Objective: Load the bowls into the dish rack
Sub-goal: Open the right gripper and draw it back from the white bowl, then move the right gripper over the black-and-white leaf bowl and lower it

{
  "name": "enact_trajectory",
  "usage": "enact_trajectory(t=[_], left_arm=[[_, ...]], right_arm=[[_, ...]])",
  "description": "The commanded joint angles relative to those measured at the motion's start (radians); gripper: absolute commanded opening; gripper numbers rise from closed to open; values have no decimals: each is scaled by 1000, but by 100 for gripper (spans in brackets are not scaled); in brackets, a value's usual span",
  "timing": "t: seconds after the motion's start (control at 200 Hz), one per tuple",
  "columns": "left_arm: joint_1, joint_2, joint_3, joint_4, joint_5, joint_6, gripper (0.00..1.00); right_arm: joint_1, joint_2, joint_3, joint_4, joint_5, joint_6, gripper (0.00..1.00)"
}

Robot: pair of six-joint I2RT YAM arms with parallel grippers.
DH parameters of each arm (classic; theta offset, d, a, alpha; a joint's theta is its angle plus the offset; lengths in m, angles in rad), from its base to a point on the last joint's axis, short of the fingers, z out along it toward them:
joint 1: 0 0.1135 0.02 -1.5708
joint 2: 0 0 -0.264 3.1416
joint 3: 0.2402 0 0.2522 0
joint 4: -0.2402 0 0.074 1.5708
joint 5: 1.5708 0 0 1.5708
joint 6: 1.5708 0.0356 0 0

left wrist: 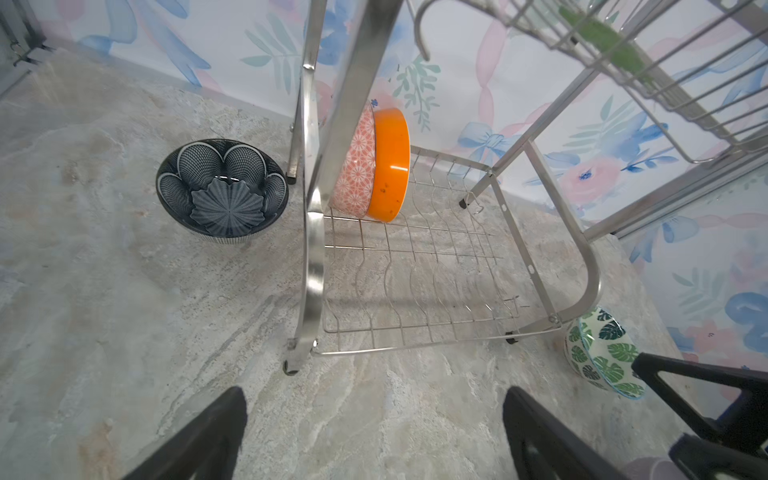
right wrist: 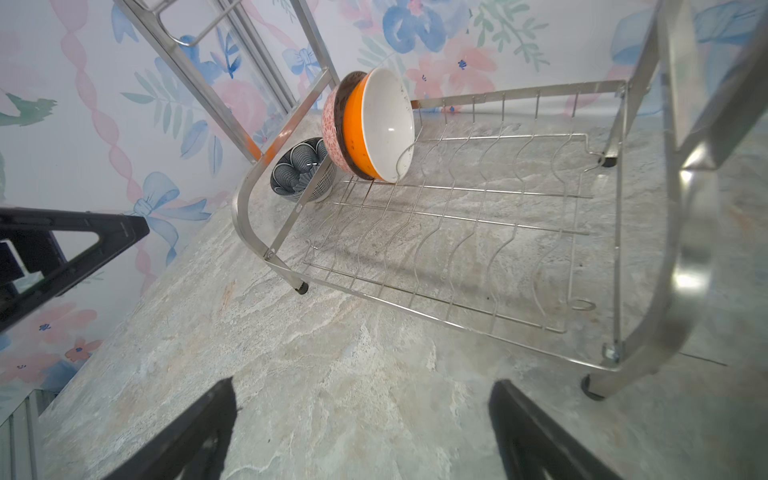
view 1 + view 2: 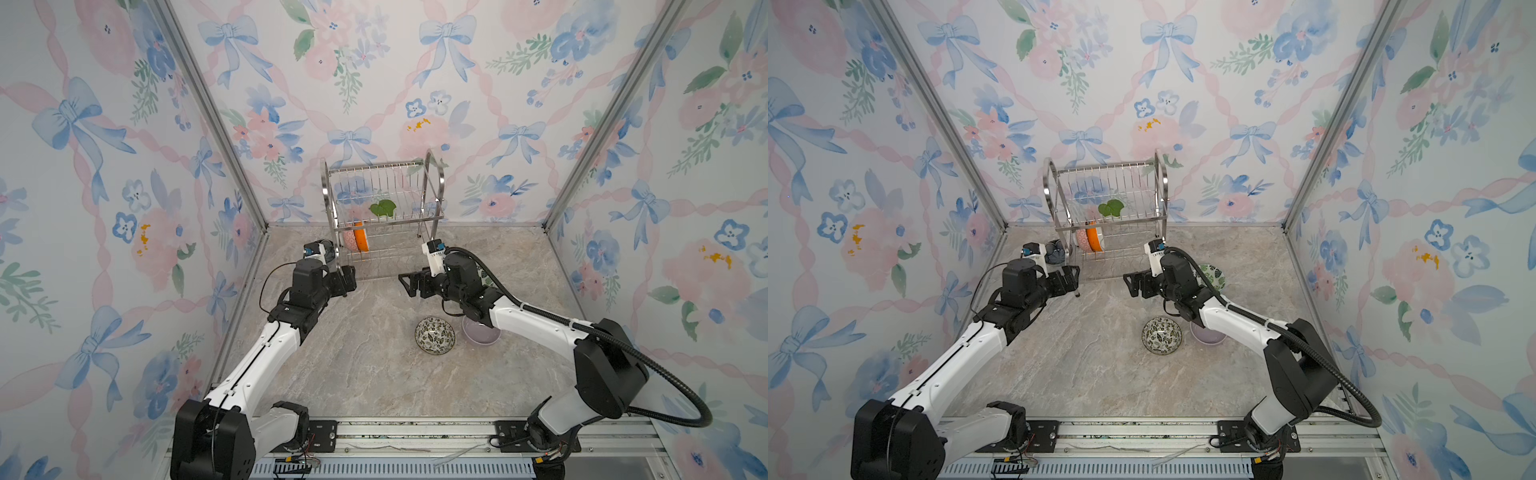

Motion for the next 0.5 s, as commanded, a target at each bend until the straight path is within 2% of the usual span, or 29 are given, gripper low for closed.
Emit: enact_trajectory(t=[0.0, 0.135, 0.295, 0.405, 0.495], left_arm=[[-45, -18, -35, -1, 20, -3, 98], [-117, -43, -76, 39, 17, -6, 98], [-223, -71, -114, 115, -6, 4, 98], [-283, -71, -141, 174, -15, 18, 98], [-304, -55, -168, 213, -10, 8, 98]], right_arm=[[0, -66, -29, -157, 104, -32, 96], [-6, -120, -25, -304, 224, -53, 97], [-7, -156, -8, -486, 309, -64, 96], [35, -184, -14, -576, 375, -81, 97], [75, -186, -15, -627, 383, -78, 97]])
